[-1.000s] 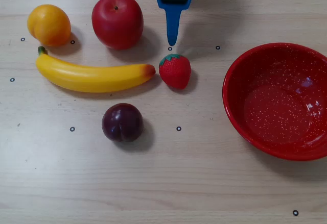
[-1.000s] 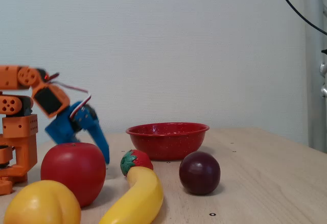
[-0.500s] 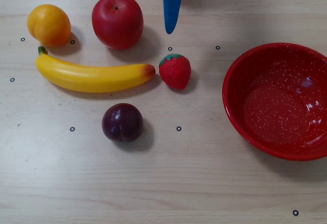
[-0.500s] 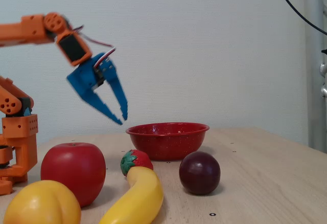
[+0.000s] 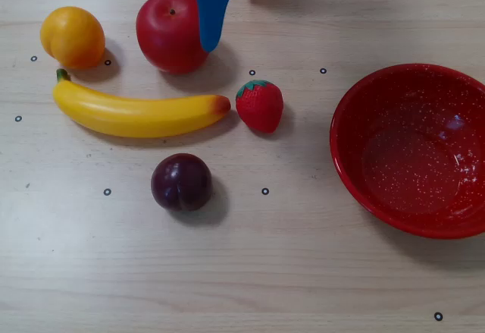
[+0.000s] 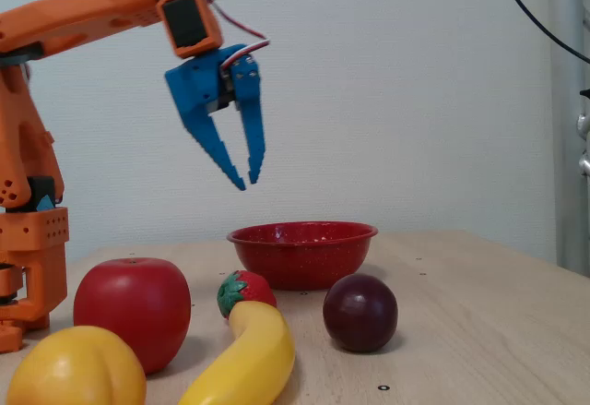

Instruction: Put plum in the red bowl.

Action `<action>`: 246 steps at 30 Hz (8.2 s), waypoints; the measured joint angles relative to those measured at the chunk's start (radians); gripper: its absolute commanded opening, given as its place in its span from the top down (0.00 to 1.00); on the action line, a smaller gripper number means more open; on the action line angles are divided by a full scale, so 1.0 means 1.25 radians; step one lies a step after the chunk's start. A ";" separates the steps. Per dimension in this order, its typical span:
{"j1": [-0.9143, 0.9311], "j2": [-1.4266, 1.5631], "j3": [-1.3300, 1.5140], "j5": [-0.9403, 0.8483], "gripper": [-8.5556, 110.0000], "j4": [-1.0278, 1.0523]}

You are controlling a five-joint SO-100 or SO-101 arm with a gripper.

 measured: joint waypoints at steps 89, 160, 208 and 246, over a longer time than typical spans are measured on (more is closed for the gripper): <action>-0.082 -0.900 -0.696 0.049 0.45 0.058; -0.081 -0.900 -0.695 0.049 0.68 0.052; -0.079 -0.641 -0.666 0.052 0.93 0.191; 0.517 -0.039 0.083 -0.069 0.93 -0.333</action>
